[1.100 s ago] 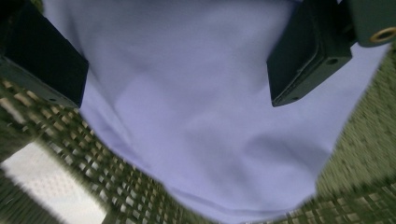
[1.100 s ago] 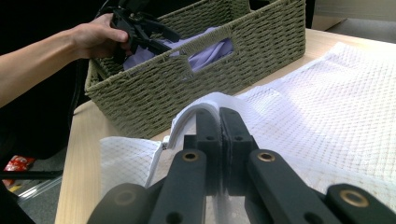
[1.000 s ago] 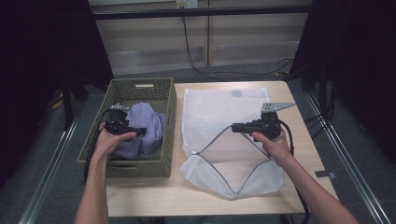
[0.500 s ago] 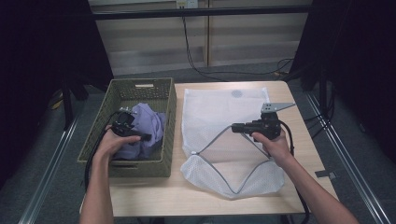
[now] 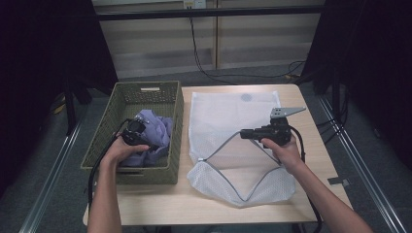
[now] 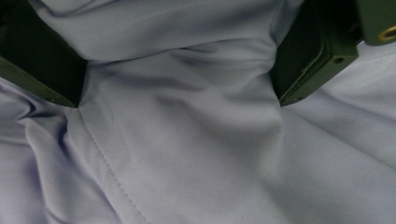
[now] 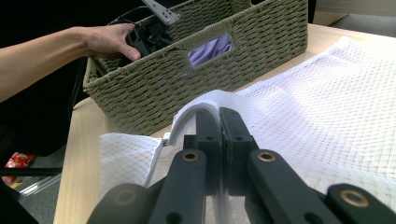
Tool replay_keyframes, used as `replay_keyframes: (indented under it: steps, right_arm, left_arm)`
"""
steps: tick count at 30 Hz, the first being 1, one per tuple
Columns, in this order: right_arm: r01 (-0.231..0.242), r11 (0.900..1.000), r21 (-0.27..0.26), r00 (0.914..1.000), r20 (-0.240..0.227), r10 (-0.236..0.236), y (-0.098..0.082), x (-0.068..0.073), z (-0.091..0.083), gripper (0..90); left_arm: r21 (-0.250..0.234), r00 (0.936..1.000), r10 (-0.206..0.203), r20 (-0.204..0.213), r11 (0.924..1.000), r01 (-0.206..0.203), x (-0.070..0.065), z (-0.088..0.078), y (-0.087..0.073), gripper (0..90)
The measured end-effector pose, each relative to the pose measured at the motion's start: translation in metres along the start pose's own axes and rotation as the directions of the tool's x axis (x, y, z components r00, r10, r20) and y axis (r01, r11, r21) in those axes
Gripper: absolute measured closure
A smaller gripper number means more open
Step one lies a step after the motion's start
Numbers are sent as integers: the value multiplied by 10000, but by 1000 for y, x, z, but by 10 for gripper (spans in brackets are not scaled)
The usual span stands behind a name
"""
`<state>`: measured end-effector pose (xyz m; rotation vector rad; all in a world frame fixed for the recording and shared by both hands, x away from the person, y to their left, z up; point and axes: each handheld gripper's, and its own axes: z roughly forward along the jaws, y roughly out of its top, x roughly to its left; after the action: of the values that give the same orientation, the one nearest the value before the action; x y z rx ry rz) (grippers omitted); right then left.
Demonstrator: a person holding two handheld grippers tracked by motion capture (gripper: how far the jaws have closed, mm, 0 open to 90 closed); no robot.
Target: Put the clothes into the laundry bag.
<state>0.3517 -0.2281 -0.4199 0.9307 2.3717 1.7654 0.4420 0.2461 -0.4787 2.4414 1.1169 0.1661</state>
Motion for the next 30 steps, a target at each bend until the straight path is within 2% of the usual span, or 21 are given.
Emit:
replay_keyframes:
  steps: [2,7,10,11,12,13,14,17,19,20,22,24,26,28,30]
  right_arm:
    - [2,10000,4,10000,4,-2,0,-1,0,881]
    - [-67,10000,52,10000,-1,67,-2,-1,0,881]
    - [-7,10000,73,10000,-9,7,-2,-1,1,881]
    - [-6,10000,71,10000,5,6,-2,-1,1,881]
    - [-10,10000,67,10000,5,10,-2,-1,1,881]
    - [-24,10000,77,10000,-17,24,-2,-1,1,881]
    - [-29,10000,70,10000,-14,29,-2,-1,1,881]
    - [-38,10000,77,10000,-1,38,-2,-1,1,881]
    - [-28,10000,73,10000,-4,28,-2,-1,1,881]
    - [-18,10000,71,10000,-6,18,-2,-1,1,881]
    - [-21,10000,86,10000,8,21,-2,-1,1,881]
    - [-18,10000,88,10000,-4,18,-2,-1,1,881]
    - [-18,10000,86,10000,1,18,-2,-1,1,881]
    - [-29,10000,76,10000,19,29,-2,-2,1,881]
    - [-47,10000,87,10000,23,47,-2,-2,1,881]
  left_arm:
    - [-194,9994,-338,-62,9992,337,-3,4,-1,9]
    - [-138,9994,-257,-233,9996,254,-3,5,-1,0]
    - [171,9999,-57,-155,9998,59,-2,4,0,0]
    - [370,9997,68,-247,9993,-59,-2,3,2,11]
    - [566,9986,319,-421,9980,-295,-2,1,3,62]
    - [618,9974,375,-611,9975,-337,-2,-1,4,135]
    - [612,9972,331,-664,9977,-291,-2,-1,4,184]
    - [778,9949,546,-847,9958,-480,-3,-4,5,301]
    - [946,9957,535,-760,9944,-462,-3,-7,6,445]
    - [1003,9972,392,-631,9944,-328,-3,-7,6,508]
    - [987,9979,340,-551,9947,-284,-5,-7,7,568]
    - [1170,9980,248,-589,9930,-177,-3,-9,9,646]
    - [1171,9983,-324,-486,9924,379,-1,-10,10,719]
    - [1025,9985,-479,-268,9935,504,4,-11,10,752]
    - [852,9976,-623,-302,9943,647,4,-14,10,773]
